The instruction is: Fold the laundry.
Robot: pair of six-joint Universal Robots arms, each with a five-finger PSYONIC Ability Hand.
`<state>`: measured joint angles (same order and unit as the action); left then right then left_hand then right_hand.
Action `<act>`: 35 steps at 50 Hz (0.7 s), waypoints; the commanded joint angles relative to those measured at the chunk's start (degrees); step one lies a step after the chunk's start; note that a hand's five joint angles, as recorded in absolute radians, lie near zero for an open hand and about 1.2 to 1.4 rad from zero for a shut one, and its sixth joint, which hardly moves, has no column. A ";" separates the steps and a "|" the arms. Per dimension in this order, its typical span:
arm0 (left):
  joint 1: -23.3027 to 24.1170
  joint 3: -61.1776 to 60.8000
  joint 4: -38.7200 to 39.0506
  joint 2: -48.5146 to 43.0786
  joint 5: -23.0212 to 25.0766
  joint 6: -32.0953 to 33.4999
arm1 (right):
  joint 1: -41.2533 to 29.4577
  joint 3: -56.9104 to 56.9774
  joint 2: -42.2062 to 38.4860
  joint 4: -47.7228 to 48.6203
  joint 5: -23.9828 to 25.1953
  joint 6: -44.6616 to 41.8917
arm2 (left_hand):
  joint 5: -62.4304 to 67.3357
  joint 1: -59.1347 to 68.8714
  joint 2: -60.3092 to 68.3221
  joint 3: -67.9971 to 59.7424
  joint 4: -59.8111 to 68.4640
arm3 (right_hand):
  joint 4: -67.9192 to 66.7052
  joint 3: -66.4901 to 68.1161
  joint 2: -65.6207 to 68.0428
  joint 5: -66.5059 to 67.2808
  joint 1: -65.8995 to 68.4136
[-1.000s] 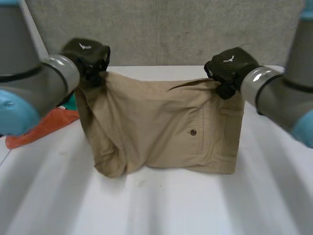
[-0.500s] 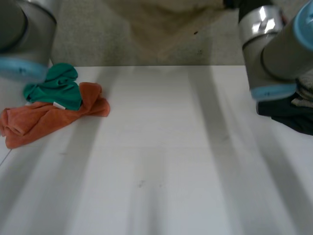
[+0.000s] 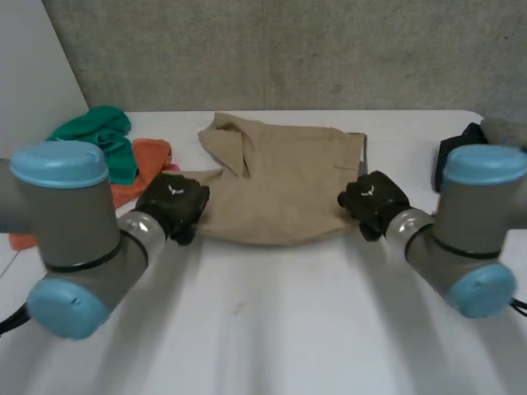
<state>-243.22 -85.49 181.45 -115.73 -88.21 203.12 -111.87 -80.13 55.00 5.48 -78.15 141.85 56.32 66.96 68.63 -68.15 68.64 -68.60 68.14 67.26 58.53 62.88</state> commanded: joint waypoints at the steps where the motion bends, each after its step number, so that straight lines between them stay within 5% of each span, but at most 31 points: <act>1: 3.36 -6.09 -12.51 10.87 -1.00 4.21 | 2.70 -2.93 10.91 -24.08 1.41 -10.52 | 13.68 13.04 11.37 -11.85 11.36 | -11.40 11.86 12.74 11.47 17.12; 9: 8.37 -8.21 -27.01 12.81 -2.50 6.32 | 6.05 -6.27 15.76 -42.22 5.54 -25.48 | 13.68 13.04 11.37 -11.85 11.36 | -11.40 11.86 12.74 11.47 17.12; 10: 8.46 -7.60 -27.29 12.64 -2.41 6.33 | 5.96 -6.53 15.67 -42.04 5.90 -25.05 | -2.46 -3.09 -4.76 4.28 -4.77 | -11.40 11.86 12.74 11.47 17.12; 11: 8.63 -6.20 -26.86 12.03 -2.50 6.59 | 6.05 -6.88 15.67 -41.78 6.34 -24.61 | -36.42 -37.06 -38.73 38.25 -38.74 | -11.40 11.86 12.74 11.47 17.12; 15: 7.93 -1.27 -20.63 9.22 -2.85 7.38 | 5.87 -8.11 13.21 -36.51 6.43 -21.97 | -50.03 -50.67 -52.34 51.86 -52.35 | -11.40 11.86 12.74 11.47 17.12; 24: 4.42 20.60 -4.88 -5.63 3.47 10.89 | 4.47 -10.22 11.89 -29.04 4.32 -17.40 | -41.15 -41.79 -43.46 42.98 -43.47 | -11.40 11.86 12.74 11.47 17.12; 35: 0.91 61.80 -24.19 -37.07 13.50 21.16 | 2.71 -14.70 13.73 -20.96 3.18 -12.03 | -33.74 -34.37 -36.05 35.56 -36.05 | -11.40 11.86 12.74 11.47 17.12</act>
<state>-240.54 -45.65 169.47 -135.49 -78.50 217.35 -108.48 -92.48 67.73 -19.36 -74.21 127.70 17.62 27.54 27.33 -27.42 27.69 -68.60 68.14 67.26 58.53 62.88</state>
